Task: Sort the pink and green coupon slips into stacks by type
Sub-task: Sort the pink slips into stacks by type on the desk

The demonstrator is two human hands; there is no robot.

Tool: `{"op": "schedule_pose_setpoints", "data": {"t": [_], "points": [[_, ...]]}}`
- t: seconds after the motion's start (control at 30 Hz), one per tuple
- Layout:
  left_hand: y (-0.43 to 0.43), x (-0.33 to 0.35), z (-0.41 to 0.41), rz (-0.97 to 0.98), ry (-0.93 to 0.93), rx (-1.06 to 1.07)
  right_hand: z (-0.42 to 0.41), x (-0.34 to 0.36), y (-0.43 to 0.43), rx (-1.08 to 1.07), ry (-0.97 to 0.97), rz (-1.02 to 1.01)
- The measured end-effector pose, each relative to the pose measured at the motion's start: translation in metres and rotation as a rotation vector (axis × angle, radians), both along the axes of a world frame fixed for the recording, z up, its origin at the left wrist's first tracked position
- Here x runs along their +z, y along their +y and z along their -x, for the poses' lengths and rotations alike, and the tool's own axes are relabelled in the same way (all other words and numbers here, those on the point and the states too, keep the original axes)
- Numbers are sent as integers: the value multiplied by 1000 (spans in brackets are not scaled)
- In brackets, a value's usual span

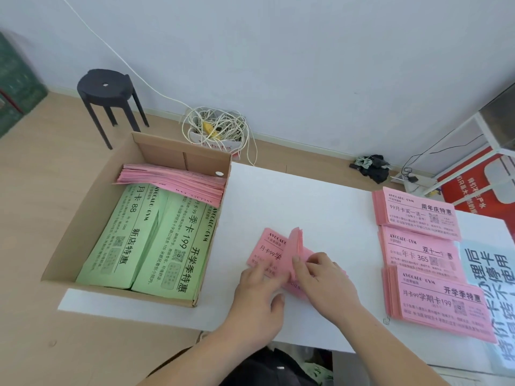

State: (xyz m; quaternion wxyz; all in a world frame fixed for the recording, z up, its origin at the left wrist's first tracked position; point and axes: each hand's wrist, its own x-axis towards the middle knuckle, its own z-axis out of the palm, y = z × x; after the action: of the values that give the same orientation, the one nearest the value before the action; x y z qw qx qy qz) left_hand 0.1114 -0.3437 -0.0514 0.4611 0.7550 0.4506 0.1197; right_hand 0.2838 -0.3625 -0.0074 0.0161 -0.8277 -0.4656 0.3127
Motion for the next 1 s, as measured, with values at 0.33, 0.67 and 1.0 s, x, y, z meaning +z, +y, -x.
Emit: {"op": "schedule_pose_setpoints", "data": {"t": [0.33,0.67,1.0], "points": [[33,17,-5,343,-289,439,2,-11,-5,-35,-55,-87],[0,4,-4,-122,-143,15,3,-8,-8,-19,-51,-148],[29,20,-11,387,-265,334,1,-8,-2,-12,-42,-91]]}}
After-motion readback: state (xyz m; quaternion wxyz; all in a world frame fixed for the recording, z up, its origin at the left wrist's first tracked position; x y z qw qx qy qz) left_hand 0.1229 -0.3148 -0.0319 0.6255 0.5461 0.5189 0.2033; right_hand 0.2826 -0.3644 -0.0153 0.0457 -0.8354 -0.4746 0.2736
